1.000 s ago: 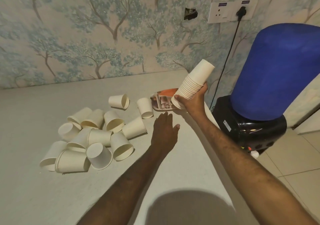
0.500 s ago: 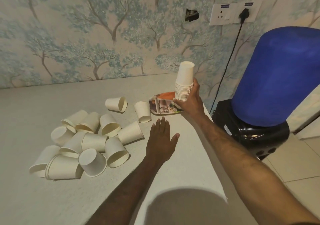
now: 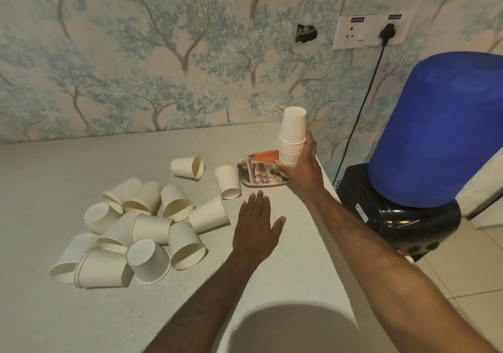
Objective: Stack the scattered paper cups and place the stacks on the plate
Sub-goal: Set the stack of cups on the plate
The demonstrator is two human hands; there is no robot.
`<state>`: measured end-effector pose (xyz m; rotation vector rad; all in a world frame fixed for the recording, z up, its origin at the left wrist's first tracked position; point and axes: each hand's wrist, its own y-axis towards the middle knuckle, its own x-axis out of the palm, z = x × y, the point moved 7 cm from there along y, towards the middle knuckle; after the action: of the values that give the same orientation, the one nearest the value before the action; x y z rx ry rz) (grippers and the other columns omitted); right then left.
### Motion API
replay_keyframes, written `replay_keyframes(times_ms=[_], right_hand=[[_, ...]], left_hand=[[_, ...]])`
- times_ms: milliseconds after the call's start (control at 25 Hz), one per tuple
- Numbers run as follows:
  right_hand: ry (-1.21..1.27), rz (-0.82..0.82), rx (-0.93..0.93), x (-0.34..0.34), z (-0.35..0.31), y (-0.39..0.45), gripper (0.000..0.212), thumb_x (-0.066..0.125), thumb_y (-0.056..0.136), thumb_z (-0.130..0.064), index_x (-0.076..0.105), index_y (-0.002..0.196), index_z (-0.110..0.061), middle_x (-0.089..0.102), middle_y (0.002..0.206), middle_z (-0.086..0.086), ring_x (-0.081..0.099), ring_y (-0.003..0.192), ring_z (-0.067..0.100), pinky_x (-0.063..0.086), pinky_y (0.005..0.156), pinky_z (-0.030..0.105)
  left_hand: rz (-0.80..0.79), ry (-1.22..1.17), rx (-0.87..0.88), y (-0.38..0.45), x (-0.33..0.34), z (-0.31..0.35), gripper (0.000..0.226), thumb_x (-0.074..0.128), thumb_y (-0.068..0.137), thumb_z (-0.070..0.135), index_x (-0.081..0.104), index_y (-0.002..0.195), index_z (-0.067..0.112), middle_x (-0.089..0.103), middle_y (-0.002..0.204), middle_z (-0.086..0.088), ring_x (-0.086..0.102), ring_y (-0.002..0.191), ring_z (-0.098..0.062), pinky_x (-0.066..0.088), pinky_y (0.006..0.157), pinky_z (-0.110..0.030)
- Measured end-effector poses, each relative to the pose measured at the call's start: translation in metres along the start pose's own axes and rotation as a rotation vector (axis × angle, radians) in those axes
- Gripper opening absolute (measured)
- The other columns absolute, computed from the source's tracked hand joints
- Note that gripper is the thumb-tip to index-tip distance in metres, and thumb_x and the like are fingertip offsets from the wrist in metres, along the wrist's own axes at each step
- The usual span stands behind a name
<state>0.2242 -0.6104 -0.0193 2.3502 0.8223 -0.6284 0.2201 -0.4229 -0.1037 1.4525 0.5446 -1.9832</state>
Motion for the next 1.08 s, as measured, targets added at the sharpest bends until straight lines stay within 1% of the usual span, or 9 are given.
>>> replay_keyframes(times_ms=[120, 200, 320, 440, 560, 680, 800, 960, 1080], right_hand=[[-0.016, 0.019, 0.006, -0.01, -0.001, 0.0, 0.131, 0.094, 0.058, -0.043, 0.005, 0.153, -0.03, 0.028, 0.154, 0.0, 0.047, 0.135, 0.029, 0.052, 0.098, 0.048], [-0.05, 0.032, 0.021, -0.017, -0.001, -0.004, 0.129, 0.091, 0.06, -0.05, 0.005, 0.154, -0.027, 0.022, 0.159, 0.003, 0.042, 0.14, 0.032, 0.048, 0.102, 0.05], [-0.074, 0.052, 0.037, -0.029, -0.003, -0.016, 0.126, 0.084, 0.066, -0.058, 0.003, 0.156, -0.023, 0.015, 0.164, 0.006, 0.033, 0.146, 0.034, 0.043, 0.106, 0.051], [-0.096, 0.134, 0.094, -0.041, -0.008, -0.035, 0.111, 0.074, 0.079, -0.058, 0.008, 0.157, -0.015, 0.02, 0.164, 0.011, 0.038, 0.144, 0.036, 0.046, 0.104, 0.048], [-0.143, 0.182, 0.106, -0.045, -0.018, -0.057, 0.093, 0.067, 0.088, -0.052, 0.016, 0.155, -0.012, 0.03, 0.158, 0.013, 0.046, 0.137, 0.036, 0.05, 0.099, 0.046], [-0.171, 0.188, 0.058, -0.04, -0.033, -0.082, 0.083, 0.066, 0.089, -0.051, 0.026, 0.149, -0.012, 0.042, 0.147, 0.013, 0.051, 0.129, 0.033, 0.052, 0.096, 0.046], [-0.202, 0.138, 0.007, -0.026, -0.052, -0.099, 0.073, 0.064, 0.091, -0.048, 0.032, 0.146, -0.013, 0.045, 0.145, 0.013, 0.05, 0.128, 0.033, 0.051, 0.1, 0.049], [-0.223, 0.056, -0.069, 0.004, -0.094, -0.121, 0.068, 0.062, 0.093, -0.045, 0.036, 0.145, -0.01, 0.047, 0.143, 0.014, 0.049, 0.128, 0.034, 0.046, 0.1, 0.046], [-0.207, -0.03, -0.129, 0.03, -0.131, -0.136, 0.066, 0.06, 0.093, -0.047, 0.04, 0.144, -0.011, 0.048, 0.143, 0.011, 0.049, 0.129, 0.031, 0.047, 0.101, 0.044]], left_hand=[[0.01, -0.127, -0.027, 0.002, -0.005, -0.001, 0.079, 0.017, 0.103, 0.064, 0.012, 0.163, 0.013, 0.001, 0.172, -0.005, -0.005, 0.158, -0.019, -0.004, 0.128, -0.037], [0.044, -0.239, -0.058, 0.002, -0.012, -0.001, 0.077, 0.021, 0.103, 0.065, 0.017, 0.163, 0.016, 0.006, 0.172, -0.002, 0.0, 0.158, -0.017, -0.003, 0.125, -0.032], [0.097, -0.347, -0.078, -0.004, -0.026, 0.002, 0.077, 0.023, 0.101, 0.07, 0.02, 0.162, 0.023, 0.014, 0.171, 0.003, 0.01, 0.157, -0.015, 0.004, 0.123, -0.03], [0.18, -0.456, -0.068, -0.008, -0.049, 0.005, 0.071, 0.026, 0.1, 0.07, 0.028, 0.158, 0.028, 0.026, 0.167, 0.005, 0.023, 0.154, -0.016, 0.018, 0.122, -0.032], [0.303, -0.524, -0.036, -0.013, -0.08, 0.008, 0.056, 0.036, 0.104, 0.06, 0.04, 0.151, 0.029, 0.044, 0.157, 0.003, 0.041, 0.144, -0.017, 0.032, 0.113, -0.03], [0.348, -0.569, -0.034, -0.022, -0.11, 0.003, 0.051, 0.035, 0.104, 0.056, 0.047, 0.146, 0.028, 0.051, 0.152, 0.001, 0.047, 0.139, -0.02, 0.036, 0.113, -0.037], [0.437, -0.576, 0.003, -0.037, -0.138, -0.018, 0.048, 0.034, 0.106, 0.05, 0.055, 0.139, 0.021, 0.058, 0.143, -0.002, 0.052, 0.131, -0.021, 0.038, 0.108, -0.03], [0.466, -0.502, -0.071, -0.06, -0.156, -0.062, 0.047, 0.039, 0.108, 0.042, 0.054, 0.141, 0.013, 0.057, 0.144, -0.008, 0.05, 0.134, -0.025, 0.036, 0.114, -0.036], [0.472, -0.415, -0.104, -0.08, -0.167, -0.097, 0.05, 0.04, 0.108, 0.042, 0.054, 0.142, 0.009, 0.057, 0.143, -0.012, 0.051, 0.131, -0.029, 0.037, 0.109, -0.038]])
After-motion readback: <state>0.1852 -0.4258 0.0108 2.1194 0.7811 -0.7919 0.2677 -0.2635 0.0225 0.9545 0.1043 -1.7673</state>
